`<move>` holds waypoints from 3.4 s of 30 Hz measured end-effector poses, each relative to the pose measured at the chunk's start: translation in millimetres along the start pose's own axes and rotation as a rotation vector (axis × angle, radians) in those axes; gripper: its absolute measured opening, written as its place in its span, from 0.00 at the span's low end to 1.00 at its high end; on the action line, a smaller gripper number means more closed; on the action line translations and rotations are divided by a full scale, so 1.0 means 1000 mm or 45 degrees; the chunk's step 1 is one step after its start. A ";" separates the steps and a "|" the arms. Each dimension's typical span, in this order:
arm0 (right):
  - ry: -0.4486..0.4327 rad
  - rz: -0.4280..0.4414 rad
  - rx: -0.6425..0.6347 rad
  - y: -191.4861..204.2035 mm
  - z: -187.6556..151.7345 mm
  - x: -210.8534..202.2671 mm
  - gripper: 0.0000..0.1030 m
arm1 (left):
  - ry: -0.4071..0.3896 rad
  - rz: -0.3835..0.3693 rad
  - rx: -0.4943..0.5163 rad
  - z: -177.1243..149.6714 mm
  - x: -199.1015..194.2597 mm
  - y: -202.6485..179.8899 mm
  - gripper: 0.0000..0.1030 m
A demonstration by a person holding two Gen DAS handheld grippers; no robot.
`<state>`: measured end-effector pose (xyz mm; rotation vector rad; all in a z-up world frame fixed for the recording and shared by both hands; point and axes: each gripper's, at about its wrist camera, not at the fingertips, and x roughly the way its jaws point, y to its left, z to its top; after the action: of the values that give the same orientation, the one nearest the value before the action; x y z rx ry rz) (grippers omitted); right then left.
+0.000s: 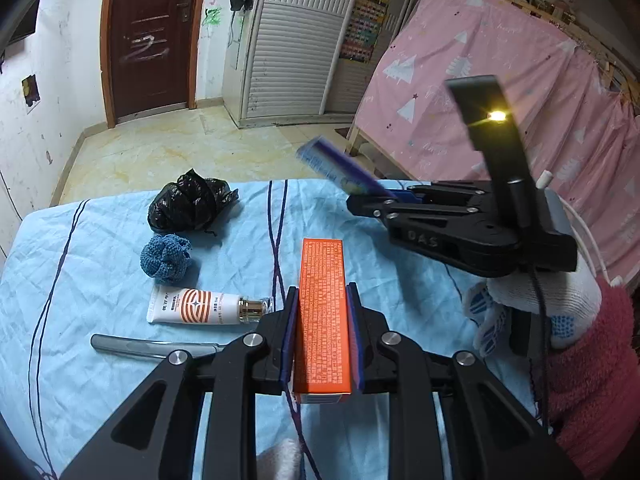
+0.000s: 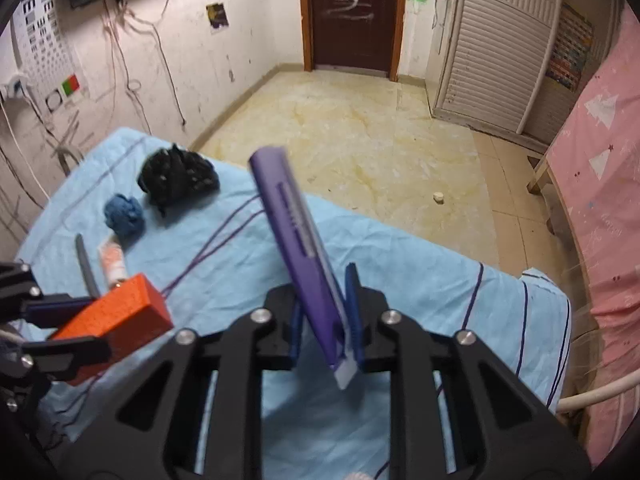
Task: Collect trash
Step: 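Carry the orange box and purple tube to the yellow bin and open both tools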
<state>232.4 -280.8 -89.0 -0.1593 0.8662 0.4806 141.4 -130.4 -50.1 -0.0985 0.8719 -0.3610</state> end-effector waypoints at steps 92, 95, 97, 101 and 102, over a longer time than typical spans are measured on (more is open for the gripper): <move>-0.410 -0.436 0.675 -0.164 -0.228 -0.204 0.21 | 0.042 -0.319 0.589 -0.029 0.037 -0.295 0.13; -0.414 -0.444 0.716 -0.171 -0.238 -0.205 0.21 | 0.052 -0.329 0.613 -0.028 0.045 -0.311 0.13; -0.407 -0.439 0.745 -0.175 -0.244 -0.204 0.22 | 0.057 -0.319 0.621 -0.026 0.052 -0.319 0.14; -0.374 -0.444 0.759 -0.176 -0.248 -0.197 0.28 | 0.093 -0.325 0.617 -0.026 0.057 -0.324 0.51; -0.367 -0.439 0.760 -0.176 -0.248 -0.195 0.30 | 0.089 -0.325 0.612 -0.026 0.057 -0.324 0.63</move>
<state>35.6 -583.4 -109.6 0.3007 0.6487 -0.0889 67.4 -451.5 -34.0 0.2515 0.8220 -0.8070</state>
